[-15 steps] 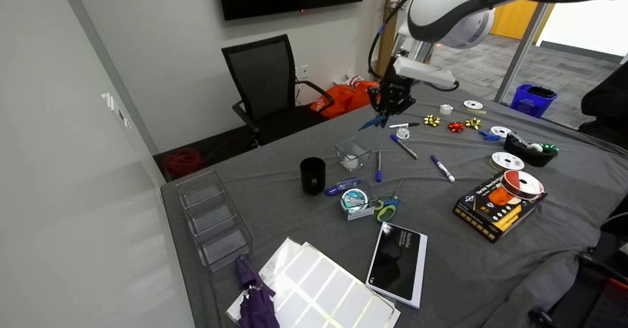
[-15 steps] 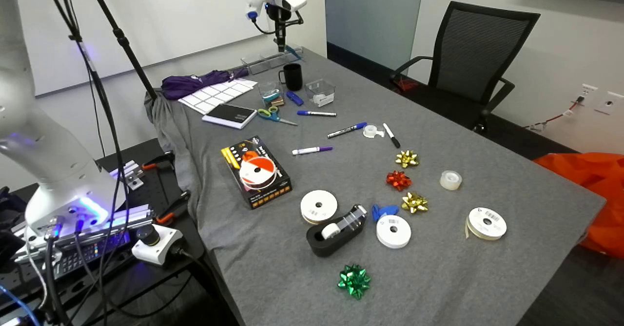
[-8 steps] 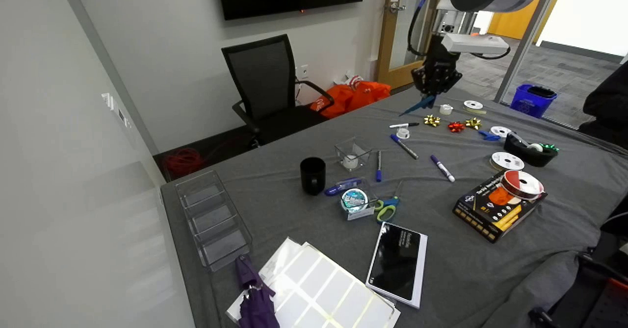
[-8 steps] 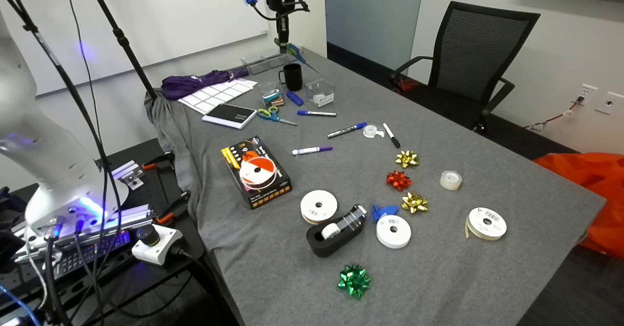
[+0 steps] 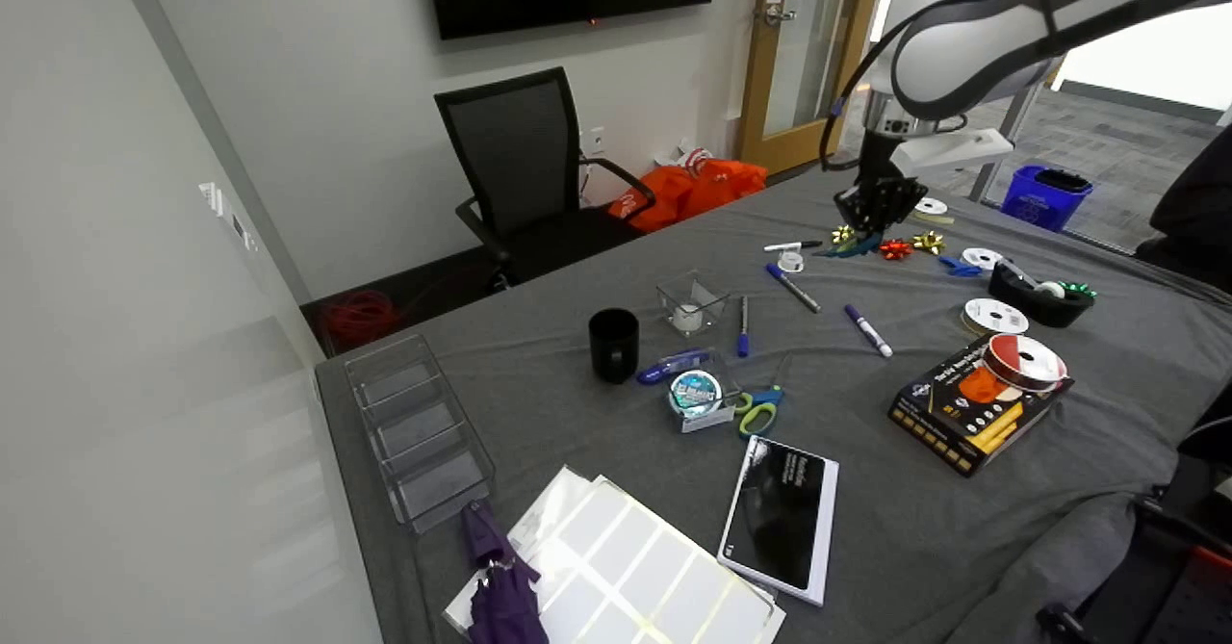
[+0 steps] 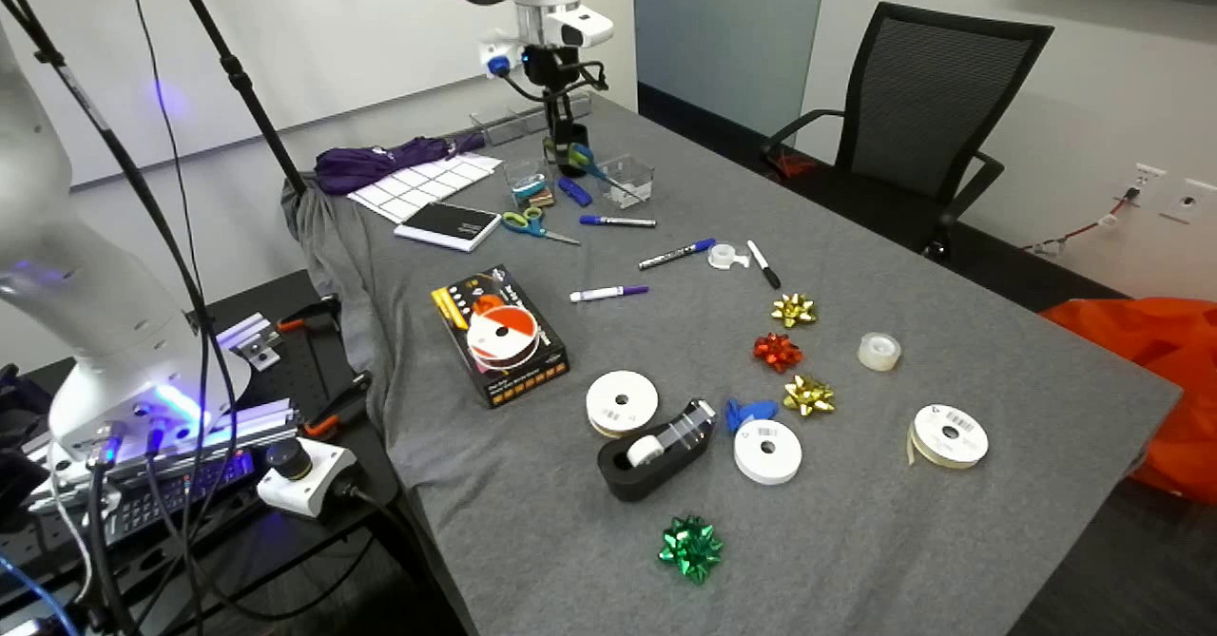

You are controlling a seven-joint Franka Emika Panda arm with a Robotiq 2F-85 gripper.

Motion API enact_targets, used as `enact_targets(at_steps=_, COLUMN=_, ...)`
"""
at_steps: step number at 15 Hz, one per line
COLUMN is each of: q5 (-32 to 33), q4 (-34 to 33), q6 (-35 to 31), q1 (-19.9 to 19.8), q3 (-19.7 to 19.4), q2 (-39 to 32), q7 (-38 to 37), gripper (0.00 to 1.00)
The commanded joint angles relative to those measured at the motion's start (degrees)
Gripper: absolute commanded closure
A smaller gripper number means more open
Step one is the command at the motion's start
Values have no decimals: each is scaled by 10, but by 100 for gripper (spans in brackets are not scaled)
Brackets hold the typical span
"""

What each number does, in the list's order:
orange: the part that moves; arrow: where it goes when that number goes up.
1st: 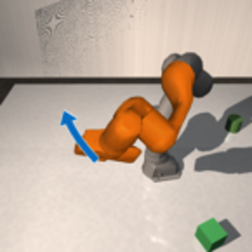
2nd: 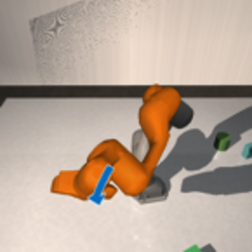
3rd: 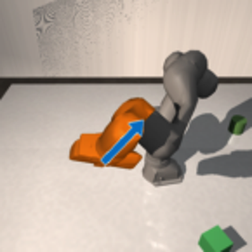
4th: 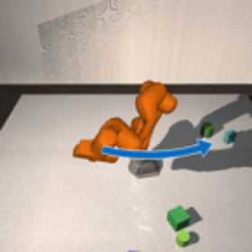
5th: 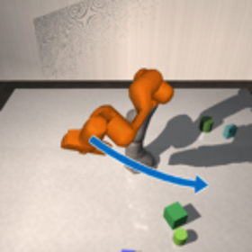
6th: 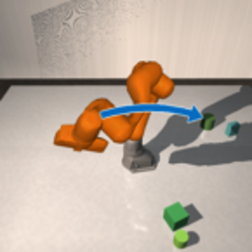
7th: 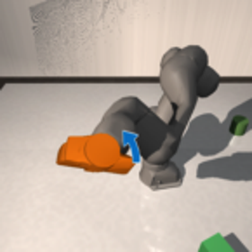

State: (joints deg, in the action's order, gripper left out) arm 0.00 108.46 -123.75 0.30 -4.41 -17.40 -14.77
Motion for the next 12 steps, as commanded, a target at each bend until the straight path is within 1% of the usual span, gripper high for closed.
enact_targets(at_steps=1, q5=36, q4=50, q6=-68, q1=-3, q3=-3, q2=-6, q7=21, gripper=96)
enact_targets(at_steps=4, q5=73, q4=57, q6=-98, q1=-6, q3=-12, q2=-30, q7=30, gripper=96)
enact_targets(at_steps=8, q5=126, q4=79, q6=-148, q1=0, q3=-25, q2=-58, q7=35, gripper=96)
enact_targets(at_steps=12, q5=152, q4=97, q6=-175, q1=-5, q3=-27, q2=-77, q7=65, gripper=96)
